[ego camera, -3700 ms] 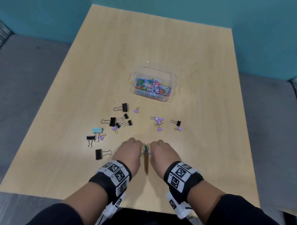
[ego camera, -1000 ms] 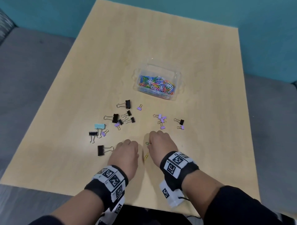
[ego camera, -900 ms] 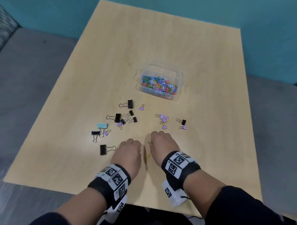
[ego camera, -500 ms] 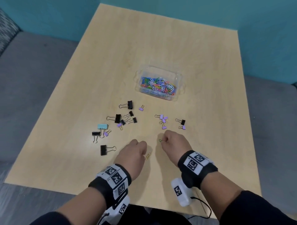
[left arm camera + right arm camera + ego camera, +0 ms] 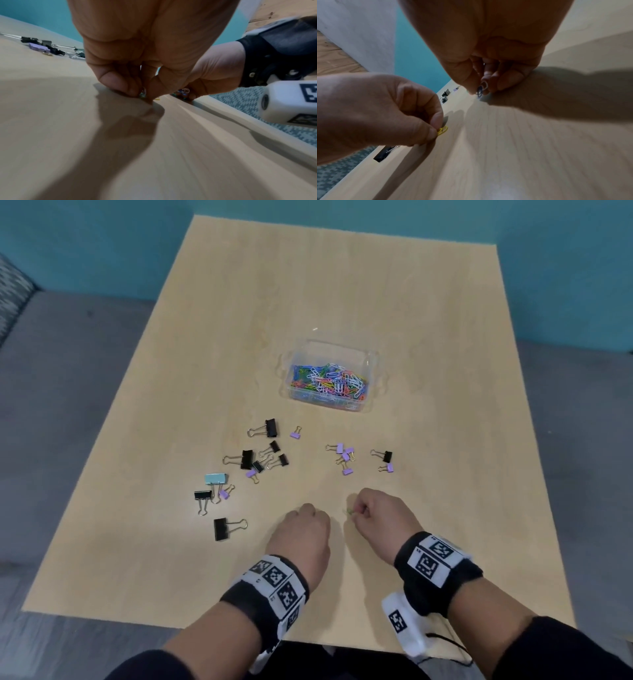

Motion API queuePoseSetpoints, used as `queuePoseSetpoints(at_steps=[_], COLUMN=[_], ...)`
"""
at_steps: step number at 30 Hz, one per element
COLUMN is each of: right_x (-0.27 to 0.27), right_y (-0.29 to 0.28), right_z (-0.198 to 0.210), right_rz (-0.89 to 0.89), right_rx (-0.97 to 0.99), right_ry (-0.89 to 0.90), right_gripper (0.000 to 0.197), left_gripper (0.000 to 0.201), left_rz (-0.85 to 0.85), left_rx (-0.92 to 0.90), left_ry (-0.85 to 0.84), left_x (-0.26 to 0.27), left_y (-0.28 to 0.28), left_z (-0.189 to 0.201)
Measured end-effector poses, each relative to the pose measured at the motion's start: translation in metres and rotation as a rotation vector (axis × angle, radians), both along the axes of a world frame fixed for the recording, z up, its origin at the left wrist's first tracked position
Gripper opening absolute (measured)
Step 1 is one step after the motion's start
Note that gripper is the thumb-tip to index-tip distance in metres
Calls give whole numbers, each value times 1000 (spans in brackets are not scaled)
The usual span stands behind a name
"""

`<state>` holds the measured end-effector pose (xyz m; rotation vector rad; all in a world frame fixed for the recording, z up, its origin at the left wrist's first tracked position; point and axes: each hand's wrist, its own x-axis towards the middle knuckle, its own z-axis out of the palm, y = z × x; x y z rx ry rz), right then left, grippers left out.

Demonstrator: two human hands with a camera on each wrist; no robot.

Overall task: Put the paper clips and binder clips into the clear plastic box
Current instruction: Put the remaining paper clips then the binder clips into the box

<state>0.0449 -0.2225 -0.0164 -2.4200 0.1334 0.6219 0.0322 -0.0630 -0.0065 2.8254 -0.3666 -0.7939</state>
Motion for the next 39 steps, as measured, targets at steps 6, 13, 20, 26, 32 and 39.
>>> queuePoseSetpoints(at_steps=[6, 13, 20, 26, 32, 39], right_x=[1, 55, 191, 190, 110, 53], right_y=[0, -17, -11, -33, -74, -65], right_z=[-1, 27, 70, 54, 27, -6], right_rz=[32, -129, -164, -109, -101, 160], right_rx=[29, 122, 56, 14, -86, -283], right_ry=[24, -56, -350, -255, -190, -206], right_gripper=[7, 10, 6, 27, 18, 14], left_gripper=[19, 8, 3, 7, 4, 18], left_rz=[-66, 308, 297, 347, 495, 484], left_rx=[11, -247, -331, -408, -367, -253], left_ry=[71, -3, -294, -278, -263, -196], left_x=[8, 82, 216, 206, 128, 38], left_y=[3, 19, -5, 21, 106, 148], left_z=[3, 29, 82, 71, 43, 21])
